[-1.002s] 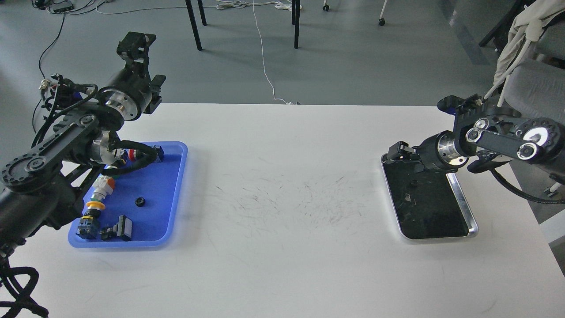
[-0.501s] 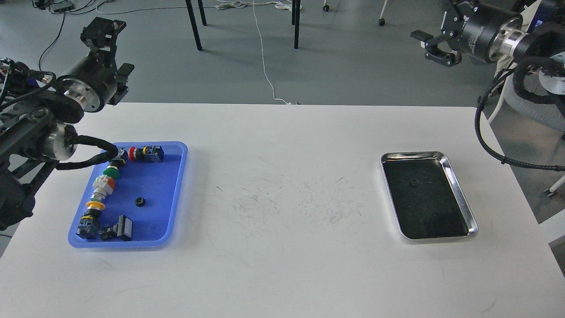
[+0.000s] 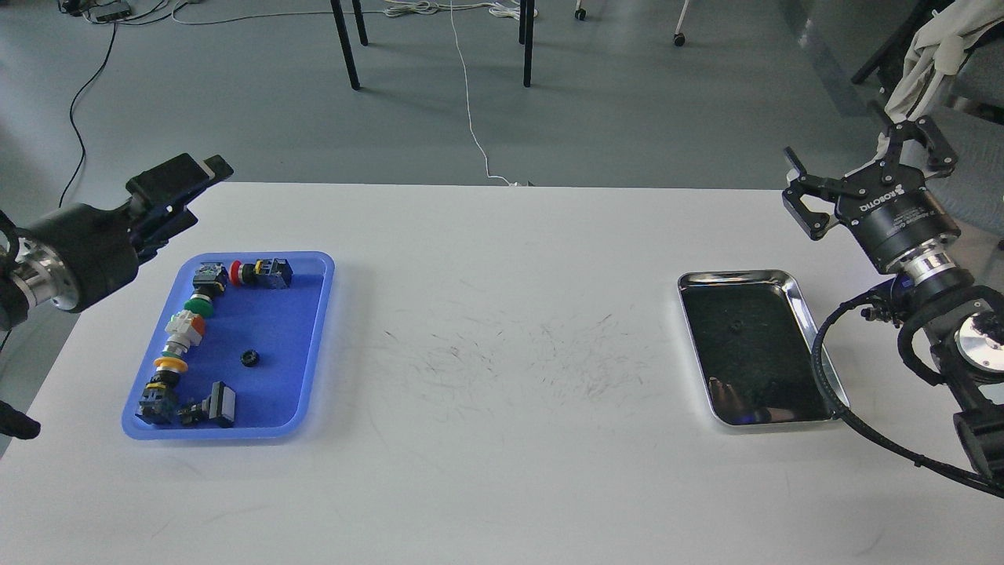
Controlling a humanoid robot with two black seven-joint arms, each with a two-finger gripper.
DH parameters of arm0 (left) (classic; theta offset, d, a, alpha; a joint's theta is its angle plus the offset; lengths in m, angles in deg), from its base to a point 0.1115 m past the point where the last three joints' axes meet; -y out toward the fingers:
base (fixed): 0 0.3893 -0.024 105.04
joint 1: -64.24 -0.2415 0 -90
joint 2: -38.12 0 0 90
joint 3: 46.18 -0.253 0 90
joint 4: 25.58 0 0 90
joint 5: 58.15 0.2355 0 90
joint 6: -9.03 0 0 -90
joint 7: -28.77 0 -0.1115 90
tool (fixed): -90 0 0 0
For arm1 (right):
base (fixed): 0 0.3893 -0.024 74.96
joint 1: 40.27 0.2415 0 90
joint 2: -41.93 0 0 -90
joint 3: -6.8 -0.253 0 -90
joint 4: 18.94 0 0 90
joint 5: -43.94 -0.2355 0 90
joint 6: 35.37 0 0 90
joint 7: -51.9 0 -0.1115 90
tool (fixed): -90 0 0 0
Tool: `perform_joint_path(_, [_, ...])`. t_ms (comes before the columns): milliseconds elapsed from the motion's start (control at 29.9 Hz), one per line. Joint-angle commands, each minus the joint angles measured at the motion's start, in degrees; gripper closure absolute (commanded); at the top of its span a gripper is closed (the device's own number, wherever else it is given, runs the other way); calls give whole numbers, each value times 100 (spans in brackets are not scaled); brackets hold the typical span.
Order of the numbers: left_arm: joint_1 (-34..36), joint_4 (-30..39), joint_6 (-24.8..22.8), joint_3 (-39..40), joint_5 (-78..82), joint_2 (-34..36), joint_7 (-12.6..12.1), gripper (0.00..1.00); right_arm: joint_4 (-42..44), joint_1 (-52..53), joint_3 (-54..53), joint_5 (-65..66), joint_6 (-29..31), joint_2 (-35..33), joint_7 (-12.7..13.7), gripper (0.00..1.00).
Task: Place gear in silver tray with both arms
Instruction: 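Lower the left gripper into the blue tray and grasp another black gear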
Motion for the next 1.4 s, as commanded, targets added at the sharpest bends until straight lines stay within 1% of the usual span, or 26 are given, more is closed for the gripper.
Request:
perform_joint_path(0, [-15,-29,8,-498,1826,44,29,1,53,-206,-17,8,22,200,-16,3])
perform_joint_path(100, [-24,-178,43,-973,3040,-35,64,1,80,-224,-34,8,22,298,-25,3])
perform_joint_path(234, [-33,-573,52,-1238,4211,-368,187,2,62,-224,-26,8,22,324,-34,3])
perform_joint_path(301, [-42,-828,52,-1334,4502,-535,205,2,71,-224,-26,17,22,359,-42,3])
perform_joint_path(434, [-68,-1232,52,-1493,4687,-852,398,3,88,-233,18,26,22,368,-42,3])
perform_joint_path(568, [-77,-1610,61,-1677,5292,-1229,451,3,150,-242,36,26,22,368,-51,3])
perform_joint_path(635, [-77,-1812,122,-1739,5609,-1440,573,3,159,-242,36,26,22,368,-51,3])
perform_joint_path(802, [-86,-2331,175,-1748,5725,-1705,679,4,159,-242,27,26,22,368,-51,3])
perform_joint_path(902, [-86,-2525,175,-1748,5725,-1757,802,5,185,-277,18,26,22,368,-51,3])
perform_joint_path(1069, [-86,-2718,175,-1757,5734,-1845,829,12,238,-277,27,26,22,368,-51,3])
perform_joint_path(1170, [-86,-2903,210,-1871,5725,-1863,881,13,255,-286,10,26,22,377,-60,3])
perform_joint_path(1303, [-86,-3201,403,-1915,5742,-2012,1022,14,256,-277,-8,26,22,403,-244,3])
perform_joint_path(1370, [-86,-3333,438,-1915,5742,-2030,1048,17,256,-277,-17,26,22,395,-253,3])
